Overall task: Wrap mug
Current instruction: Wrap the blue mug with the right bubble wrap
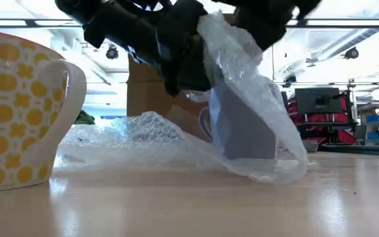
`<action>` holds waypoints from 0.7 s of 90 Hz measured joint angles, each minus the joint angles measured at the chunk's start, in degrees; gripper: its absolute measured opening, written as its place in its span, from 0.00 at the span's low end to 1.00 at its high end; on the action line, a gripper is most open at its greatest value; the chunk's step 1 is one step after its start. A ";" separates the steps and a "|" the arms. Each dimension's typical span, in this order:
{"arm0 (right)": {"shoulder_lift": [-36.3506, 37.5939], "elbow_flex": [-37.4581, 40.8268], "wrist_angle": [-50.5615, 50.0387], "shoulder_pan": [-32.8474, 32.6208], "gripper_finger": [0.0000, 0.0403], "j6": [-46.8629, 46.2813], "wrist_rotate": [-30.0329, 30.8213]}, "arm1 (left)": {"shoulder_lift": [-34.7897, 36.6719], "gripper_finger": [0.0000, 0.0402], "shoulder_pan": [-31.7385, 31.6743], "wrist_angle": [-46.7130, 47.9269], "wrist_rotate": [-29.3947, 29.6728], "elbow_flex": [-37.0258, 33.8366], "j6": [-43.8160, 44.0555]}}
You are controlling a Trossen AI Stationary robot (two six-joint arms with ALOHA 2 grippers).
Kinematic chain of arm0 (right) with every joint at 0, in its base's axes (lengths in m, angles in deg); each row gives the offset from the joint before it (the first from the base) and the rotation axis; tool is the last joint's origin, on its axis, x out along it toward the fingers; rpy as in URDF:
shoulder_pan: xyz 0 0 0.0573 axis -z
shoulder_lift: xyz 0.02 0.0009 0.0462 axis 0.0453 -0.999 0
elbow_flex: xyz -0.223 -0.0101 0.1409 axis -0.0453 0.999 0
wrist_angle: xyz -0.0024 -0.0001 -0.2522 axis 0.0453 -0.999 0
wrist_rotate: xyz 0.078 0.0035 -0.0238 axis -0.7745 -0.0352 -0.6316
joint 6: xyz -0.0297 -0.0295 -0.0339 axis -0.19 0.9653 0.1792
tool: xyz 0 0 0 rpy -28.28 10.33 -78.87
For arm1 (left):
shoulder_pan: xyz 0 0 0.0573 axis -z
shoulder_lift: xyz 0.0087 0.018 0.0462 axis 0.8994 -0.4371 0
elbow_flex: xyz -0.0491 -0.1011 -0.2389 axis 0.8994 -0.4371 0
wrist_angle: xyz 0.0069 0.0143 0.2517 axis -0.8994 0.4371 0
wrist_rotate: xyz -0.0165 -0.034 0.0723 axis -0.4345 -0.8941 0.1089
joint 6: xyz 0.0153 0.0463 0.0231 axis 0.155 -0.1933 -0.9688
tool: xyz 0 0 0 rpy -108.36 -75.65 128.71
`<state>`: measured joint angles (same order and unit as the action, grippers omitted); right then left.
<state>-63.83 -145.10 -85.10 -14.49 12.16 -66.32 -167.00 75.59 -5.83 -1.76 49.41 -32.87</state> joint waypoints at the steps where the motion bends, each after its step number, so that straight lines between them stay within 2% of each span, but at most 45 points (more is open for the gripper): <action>1: 0.08 -0.18 -0.45 0.01 0.02 -0.12 0.04 | -0.01 0.00 0.00 0.00 0.00 0.00 -0.01; 11: 1.52 -0.94 -4.58 -0.01 0.07 -0.81 0.20 | -0.02 0.00 0.00 0.05 -0.07 0.00 -0.26; 27: 5.30 -1.09 -10.39 0.27 0.19 -1.20 0.24 | -0.02 0.00 0.02 0.15 -0.17 0.00 -0.37; 39: 6.98 -1.03 -7.89 0.79 0.26 1.88 0.25 | -0.02 0.00 0.02 -0.04 -0.21 0.00 -0.37; 49: 5.25 0.87 -2.85 2.38 0.25 2.81 -2.49 | -0.02 0.00 0.02 -0.04 -0.22 0.00 -0.37; 55: 2.27 2.79 -1.23 3.52 0.21 2.78 -4.67 | -0.02 0.00 0.02 -0.06 -0.22 0.00 -0.37; 63: -0.87 3.85 -0.26 4.38 0.15 2.80 -4.63 | -0.11 0.00 0.02 0.52 -0.23 -0.17 -0.46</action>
<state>-64.70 -141.25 -85.36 -10.11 14.96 -70.95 -167.10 75.61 -5.32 -1.99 49.23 -33.32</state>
